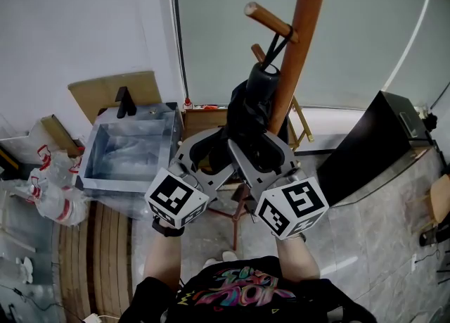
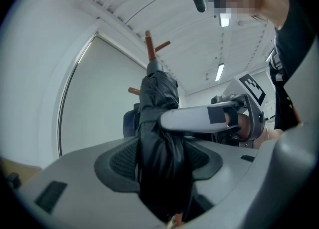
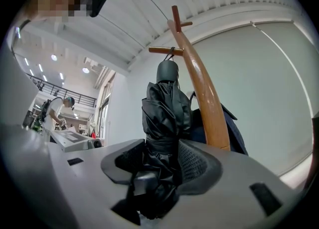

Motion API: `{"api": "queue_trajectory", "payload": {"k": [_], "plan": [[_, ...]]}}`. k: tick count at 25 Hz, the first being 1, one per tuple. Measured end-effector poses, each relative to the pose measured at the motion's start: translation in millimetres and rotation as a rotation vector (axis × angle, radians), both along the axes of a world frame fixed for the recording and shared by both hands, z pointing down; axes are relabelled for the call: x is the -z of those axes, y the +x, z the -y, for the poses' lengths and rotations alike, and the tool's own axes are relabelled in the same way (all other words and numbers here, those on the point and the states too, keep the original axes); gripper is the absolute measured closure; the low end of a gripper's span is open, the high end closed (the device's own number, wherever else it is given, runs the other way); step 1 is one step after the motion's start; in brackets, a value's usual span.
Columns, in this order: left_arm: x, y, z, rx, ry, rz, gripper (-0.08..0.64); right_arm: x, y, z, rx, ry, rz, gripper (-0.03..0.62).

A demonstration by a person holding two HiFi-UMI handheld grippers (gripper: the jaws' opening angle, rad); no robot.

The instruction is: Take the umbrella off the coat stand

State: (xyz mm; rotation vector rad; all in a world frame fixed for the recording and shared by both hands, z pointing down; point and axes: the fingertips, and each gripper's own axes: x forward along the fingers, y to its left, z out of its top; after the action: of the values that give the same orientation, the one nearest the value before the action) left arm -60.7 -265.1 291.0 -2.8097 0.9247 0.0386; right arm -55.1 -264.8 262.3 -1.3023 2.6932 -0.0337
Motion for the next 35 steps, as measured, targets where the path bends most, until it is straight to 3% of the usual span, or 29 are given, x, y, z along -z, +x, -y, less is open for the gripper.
{"api": "queue_trajectory", "payload": {"k": [35], "plan": [[60,-82,-17,0.272,0.122,0.023,0.298,60,-82,-20,0.250,0.130,0.005,0.371]]}}
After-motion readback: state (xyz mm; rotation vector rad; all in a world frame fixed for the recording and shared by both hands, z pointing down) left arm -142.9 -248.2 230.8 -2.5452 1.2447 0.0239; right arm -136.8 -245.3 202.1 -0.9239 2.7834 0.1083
